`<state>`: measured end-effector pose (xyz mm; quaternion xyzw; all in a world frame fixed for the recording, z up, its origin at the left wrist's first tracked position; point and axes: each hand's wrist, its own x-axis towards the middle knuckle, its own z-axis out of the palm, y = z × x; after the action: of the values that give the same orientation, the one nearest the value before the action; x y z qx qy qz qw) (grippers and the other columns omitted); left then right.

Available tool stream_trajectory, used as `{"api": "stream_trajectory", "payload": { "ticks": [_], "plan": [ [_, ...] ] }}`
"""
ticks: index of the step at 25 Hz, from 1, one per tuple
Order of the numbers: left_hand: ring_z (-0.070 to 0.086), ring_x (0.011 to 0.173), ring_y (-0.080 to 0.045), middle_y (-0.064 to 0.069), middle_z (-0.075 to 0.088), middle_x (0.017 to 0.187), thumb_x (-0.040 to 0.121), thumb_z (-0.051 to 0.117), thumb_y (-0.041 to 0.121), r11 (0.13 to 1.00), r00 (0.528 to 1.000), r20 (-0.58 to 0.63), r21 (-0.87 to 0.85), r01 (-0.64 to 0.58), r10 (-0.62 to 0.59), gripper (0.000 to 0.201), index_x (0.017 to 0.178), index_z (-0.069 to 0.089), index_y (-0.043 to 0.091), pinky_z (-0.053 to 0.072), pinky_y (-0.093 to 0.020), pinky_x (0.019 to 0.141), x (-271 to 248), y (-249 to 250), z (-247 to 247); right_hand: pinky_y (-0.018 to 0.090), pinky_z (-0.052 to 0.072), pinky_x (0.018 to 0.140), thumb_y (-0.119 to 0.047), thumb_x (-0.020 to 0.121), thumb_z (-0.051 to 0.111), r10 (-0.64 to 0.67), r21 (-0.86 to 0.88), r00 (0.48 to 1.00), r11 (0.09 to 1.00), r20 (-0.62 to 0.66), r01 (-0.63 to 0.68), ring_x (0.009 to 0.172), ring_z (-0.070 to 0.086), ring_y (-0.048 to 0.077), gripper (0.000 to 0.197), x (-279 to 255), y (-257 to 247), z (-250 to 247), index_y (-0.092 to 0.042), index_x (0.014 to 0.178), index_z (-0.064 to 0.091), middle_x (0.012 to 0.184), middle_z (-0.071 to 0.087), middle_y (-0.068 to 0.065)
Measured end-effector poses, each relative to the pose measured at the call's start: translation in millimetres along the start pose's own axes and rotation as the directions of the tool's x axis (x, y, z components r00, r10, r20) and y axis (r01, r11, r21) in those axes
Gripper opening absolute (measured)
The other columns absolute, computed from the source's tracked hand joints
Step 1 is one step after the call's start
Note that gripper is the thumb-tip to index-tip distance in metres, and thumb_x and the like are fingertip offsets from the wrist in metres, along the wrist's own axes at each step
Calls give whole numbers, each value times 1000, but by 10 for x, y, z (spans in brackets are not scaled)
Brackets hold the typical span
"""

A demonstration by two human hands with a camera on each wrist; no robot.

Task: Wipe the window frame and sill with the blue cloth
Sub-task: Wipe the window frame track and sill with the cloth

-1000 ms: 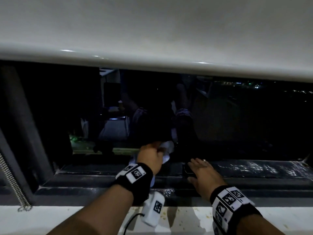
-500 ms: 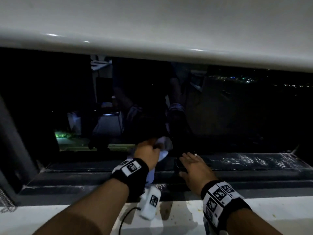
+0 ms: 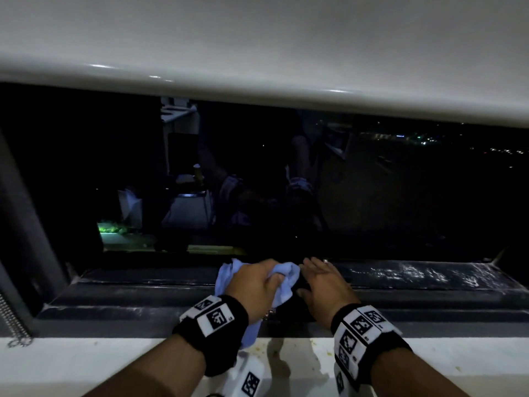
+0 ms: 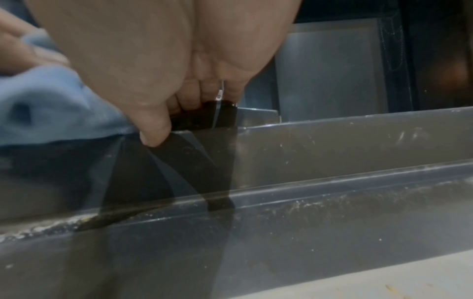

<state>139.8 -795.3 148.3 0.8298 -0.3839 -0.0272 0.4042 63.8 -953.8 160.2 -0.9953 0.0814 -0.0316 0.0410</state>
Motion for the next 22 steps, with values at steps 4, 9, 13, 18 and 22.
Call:
{"api": "stream_trajectory", "payload": {
  "ticks": [4, 9, 13, 18, 22],
  "plan": [
    [61, 97, -26, -10, 67, 102, 93, 48, 26, 994, 977, -195, 50, 99, -87, 22, 103, 62, 13, 46, -29, 80, 204, 153, -98, 29, 5, 116, -32, 94, 49, -19, -5, 1000, 1000, -21, 19, 144, 12, 16, 59, -78, -20, -51, -13, 146, 26, 156, 21, 5],
    [60, 94, -29, -10, 66, 102, 93, 45, 27, 952, 991, -103, 286, 110, -84, 24, 110, 57, 15, 49, -35, 80, 9, 311, 295, 18, -4, 110, -30, 97, 42, -82, 77, 991, 993, -106, 91, 144, 10, 12, 53, -493, 177, -75, -15, 146, 27, 156, 22, 1],
    [62, 86, -27, -9, 67, 90, 92, 50, 23, 992, 984, -172, 98, 73, -55, 16, 95, 63, 15, 46, -34, 77, -195, 399, 289, 17, 3, 112, -35, 98, 39, -45, 91, 992, 994, -116, 56, 143, 14, 8, 52, -704, 434, -125, -18, 146, 28, 155, 23, -3],
    [58, 101, -21, 0, 63, 109, 95, 48, 24, 980, 970, -157, -102, 171, -186, 25, 117, 58, 20, 44, -32, 82, -531, 436, 214, 22, 15, 114, -40, 97, 39, -53, 134, 992, 989, -118, 68, 141, 23, 9, 51, -857, 600, -75, -21, 145, 32, 153, 29, -6],
    [60, 94, -12, 7, 66, 99, 92, 53, 21, 968, 941, -276, -212, 136, -193, 19, 109, 61, 27, 48, -33, 83, -765, 525, 368, 21, 39, 96, -39, 94, 48, 8, 352, 965, 932, -261, 88, 117, 55, 15, 39, -1100, 519, 66, -20, 127, 56, 128, 61, 0]
  ]
}}
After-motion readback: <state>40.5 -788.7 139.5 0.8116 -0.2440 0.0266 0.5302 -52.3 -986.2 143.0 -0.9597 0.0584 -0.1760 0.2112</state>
